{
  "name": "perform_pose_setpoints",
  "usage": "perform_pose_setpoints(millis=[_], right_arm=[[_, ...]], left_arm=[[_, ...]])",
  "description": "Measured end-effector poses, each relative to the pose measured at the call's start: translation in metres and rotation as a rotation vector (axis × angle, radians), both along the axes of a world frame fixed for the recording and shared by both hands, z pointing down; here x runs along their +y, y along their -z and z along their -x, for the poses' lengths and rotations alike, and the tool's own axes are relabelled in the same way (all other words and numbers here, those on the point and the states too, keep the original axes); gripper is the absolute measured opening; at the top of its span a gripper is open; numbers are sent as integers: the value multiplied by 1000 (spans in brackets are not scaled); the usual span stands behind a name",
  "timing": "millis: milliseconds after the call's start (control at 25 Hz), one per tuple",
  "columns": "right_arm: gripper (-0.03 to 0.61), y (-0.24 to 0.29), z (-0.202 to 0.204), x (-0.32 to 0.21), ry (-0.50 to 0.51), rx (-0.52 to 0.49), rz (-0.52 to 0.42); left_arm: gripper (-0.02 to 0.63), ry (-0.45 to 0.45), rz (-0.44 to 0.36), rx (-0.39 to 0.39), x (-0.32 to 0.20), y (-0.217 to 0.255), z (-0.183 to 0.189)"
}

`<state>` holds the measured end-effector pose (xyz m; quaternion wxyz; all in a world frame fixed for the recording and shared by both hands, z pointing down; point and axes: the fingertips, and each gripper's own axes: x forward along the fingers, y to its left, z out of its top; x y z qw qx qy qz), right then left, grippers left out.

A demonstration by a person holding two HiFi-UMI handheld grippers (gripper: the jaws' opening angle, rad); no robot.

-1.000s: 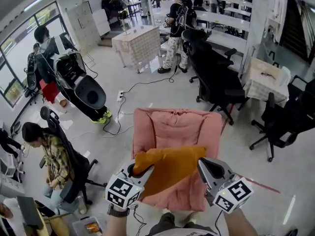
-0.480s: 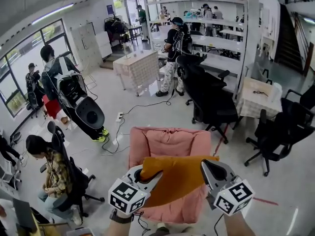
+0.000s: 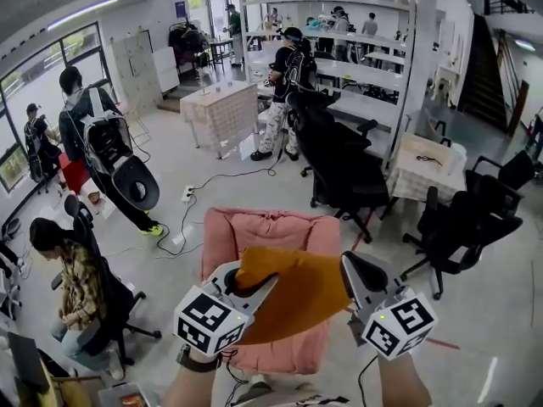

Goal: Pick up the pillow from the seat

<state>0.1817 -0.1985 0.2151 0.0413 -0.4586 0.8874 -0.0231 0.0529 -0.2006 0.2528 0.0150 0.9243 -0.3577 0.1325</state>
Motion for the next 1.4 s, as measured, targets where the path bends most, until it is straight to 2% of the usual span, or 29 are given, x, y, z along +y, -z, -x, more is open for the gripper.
perform_pose_setpoints(millis=[480, 1400], right_arm=[[12, 6, -16, 14, -28, 2, -20], [12, 1, -11, 15, -9, 9, -23]], left_arm=[[126, -15, -23, -9, 15, 12, -15], [127, -10, -37, -24, 19, 10, -15]])
